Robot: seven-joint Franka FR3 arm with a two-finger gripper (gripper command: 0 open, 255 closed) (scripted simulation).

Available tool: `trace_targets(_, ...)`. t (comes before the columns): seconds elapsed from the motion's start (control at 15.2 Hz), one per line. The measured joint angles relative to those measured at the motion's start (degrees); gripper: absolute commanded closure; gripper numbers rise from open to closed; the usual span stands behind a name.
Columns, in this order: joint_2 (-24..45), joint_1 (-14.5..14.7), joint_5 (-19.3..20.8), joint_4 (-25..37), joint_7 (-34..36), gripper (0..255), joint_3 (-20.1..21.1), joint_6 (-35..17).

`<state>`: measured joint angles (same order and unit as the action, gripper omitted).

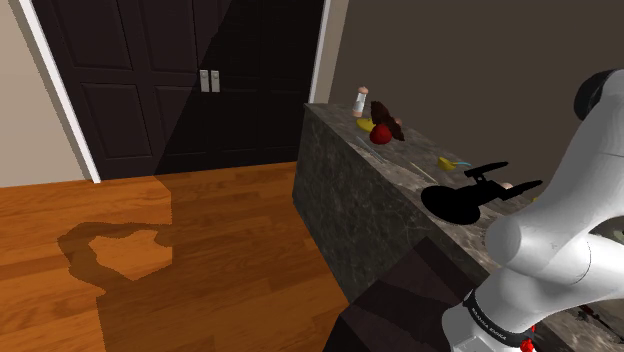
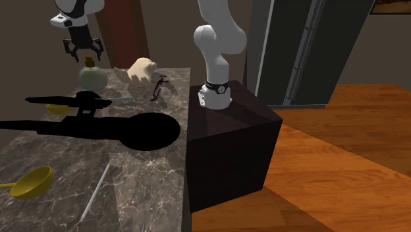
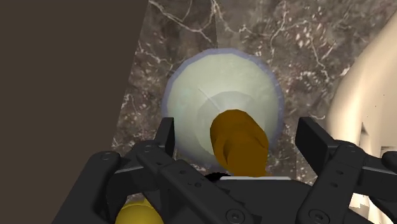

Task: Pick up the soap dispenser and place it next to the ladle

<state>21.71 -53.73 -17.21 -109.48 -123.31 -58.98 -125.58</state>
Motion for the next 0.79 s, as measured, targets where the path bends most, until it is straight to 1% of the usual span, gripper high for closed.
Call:
trace_targets(0.13, -0.72, 0.61, 0.71, 0.12, 0.44, 0, -0.56, 0.59)
trace_targets(0.33, -3.76, 3.15, 3.90, 1.68, 2.49, 0, -2.84, 4.01)
trace_targets(0.4, -4.35, 3.59, 4.52, 1.95, 2.86, 0, -3.26, 4.62)
trace_targets(0.79, -4.75, 3.95, 5.03, 2.44, 3.24, 0, -3.55, 5.40)
